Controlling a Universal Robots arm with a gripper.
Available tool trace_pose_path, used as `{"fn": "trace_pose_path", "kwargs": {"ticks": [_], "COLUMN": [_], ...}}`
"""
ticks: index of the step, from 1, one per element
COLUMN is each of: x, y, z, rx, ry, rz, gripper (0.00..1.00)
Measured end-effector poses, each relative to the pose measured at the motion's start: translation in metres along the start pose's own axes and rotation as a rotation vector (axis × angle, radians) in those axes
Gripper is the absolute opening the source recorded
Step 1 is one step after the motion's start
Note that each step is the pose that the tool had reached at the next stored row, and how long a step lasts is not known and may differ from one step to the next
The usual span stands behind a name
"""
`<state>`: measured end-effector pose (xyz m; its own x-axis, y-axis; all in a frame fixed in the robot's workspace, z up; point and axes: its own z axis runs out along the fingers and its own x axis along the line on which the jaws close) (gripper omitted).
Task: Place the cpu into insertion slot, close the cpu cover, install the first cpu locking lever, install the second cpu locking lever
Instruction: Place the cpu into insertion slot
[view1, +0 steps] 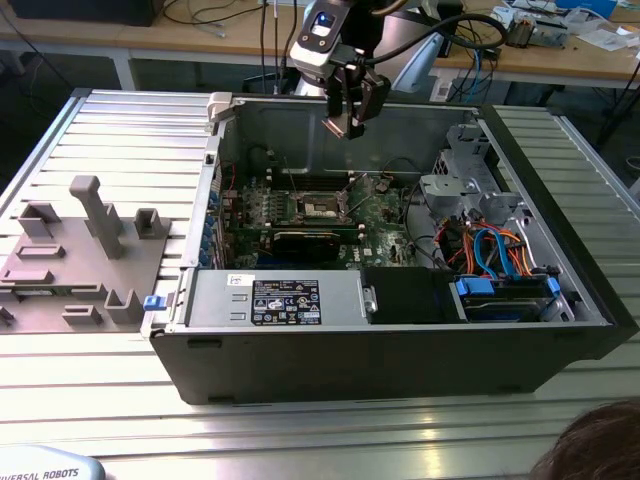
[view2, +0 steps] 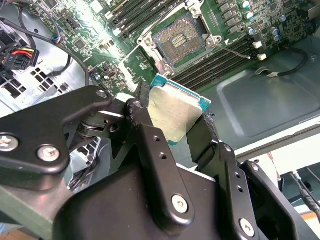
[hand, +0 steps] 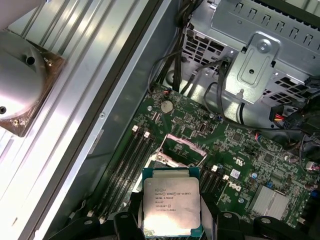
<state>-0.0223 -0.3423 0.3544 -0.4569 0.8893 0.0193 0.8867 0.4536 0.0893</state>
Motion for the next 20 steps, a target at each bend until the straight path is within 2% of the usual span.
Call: {"fn": "trace_pose_path", "kwargs": {"ticks": [20], "x": [0.0000], "y": [0.0000], "z": [0.0000], "rx": [-0.0004], "ry": [-0.0020], "rz": [0.022], "gripper": [0.54]}}
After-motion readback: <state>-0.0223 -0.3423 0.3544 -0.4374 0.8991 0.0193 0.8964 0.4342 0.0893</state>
